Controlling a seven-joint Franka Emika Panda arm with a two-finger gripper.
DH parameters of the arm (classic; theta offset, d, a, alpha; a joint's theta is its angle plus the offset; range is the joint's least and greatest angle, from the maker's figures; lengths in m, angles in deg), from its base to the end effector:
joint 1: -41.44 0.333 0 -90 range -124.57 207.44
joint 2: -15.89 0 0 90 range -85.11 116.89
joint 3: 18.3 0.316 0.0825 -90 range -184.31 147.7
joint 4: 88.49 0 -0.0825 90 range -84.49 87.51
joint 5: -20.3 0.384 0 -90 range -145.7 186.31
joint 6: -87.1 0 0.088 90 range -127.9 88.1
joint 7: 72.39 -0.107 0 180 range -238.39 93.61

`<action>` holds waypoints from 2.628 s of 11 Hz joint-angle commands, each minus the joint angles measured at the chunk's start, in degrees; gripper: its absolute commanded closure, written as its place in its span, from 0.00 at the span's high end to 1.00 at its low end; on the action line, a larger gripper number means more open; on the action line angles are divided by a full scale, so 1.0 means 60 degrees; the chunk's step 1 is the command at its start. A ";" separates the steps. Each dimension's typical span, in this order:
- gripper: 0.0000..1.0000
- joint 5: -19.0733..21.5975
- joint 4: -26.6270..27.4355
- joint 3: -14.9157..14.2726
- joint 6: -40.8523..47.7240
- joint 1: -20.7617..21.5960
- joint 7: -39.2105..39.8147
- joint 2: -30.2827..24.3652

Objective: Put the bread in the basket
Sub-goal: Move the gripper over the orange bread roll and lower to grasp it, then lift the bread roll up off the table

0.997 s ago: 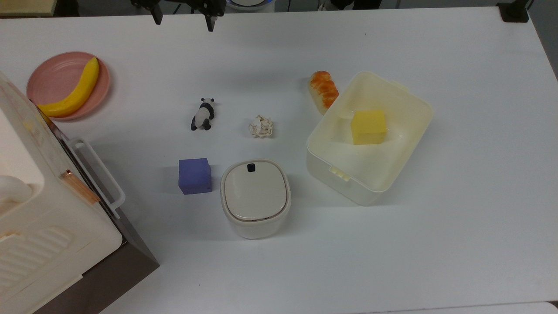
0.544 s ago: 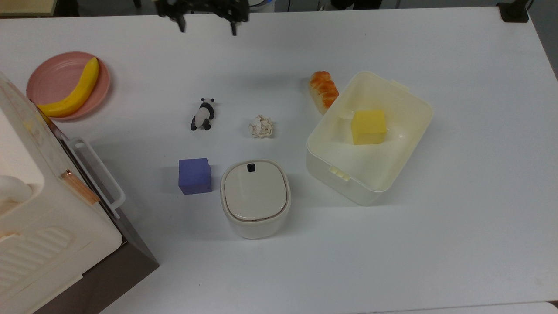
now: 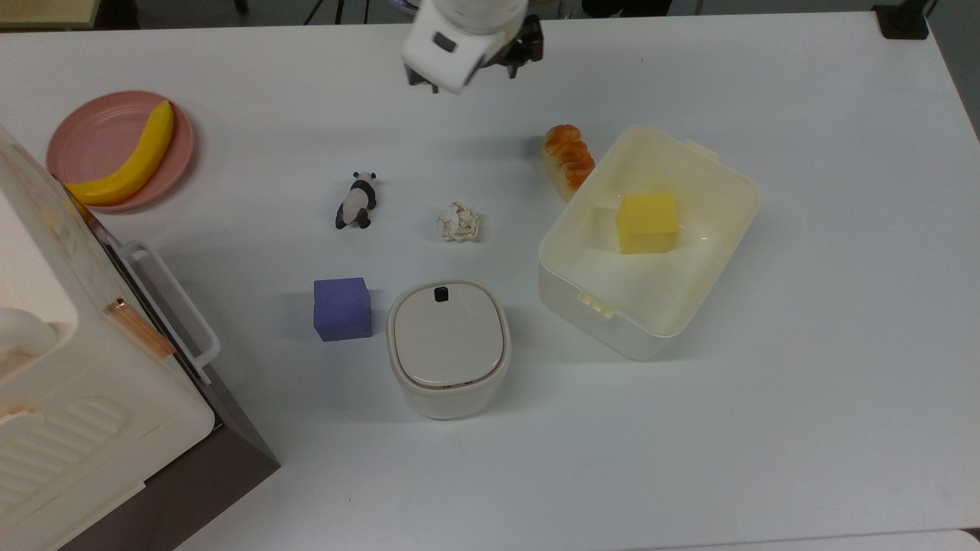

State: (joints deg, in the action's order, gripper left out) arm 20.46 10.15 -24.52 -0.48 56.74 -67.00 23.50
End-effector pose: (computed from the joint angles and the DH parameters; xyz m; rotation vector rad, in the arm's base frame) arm 0.5568 0.0920 0.4779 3.0545 0.3851 -0.5040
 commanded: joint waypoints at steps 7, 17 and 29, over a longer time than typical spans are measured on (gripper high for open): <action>1.00 0.0018 0.3053 -0.0120 -0.4251 0.2178 -0.1452 -0.0346; 0.60 -0.0451 0.3056 -0.0135 -0.4683 0.2649 -0.1573 0.0725; 0.60 0.0015 -0.1245 -0.0194 -0.2425 0.1447 -0.2943 -0.0364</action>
State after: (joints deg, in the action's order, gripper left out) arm 18.31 10.75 -25.82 -15.58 64.45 -77.13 15.17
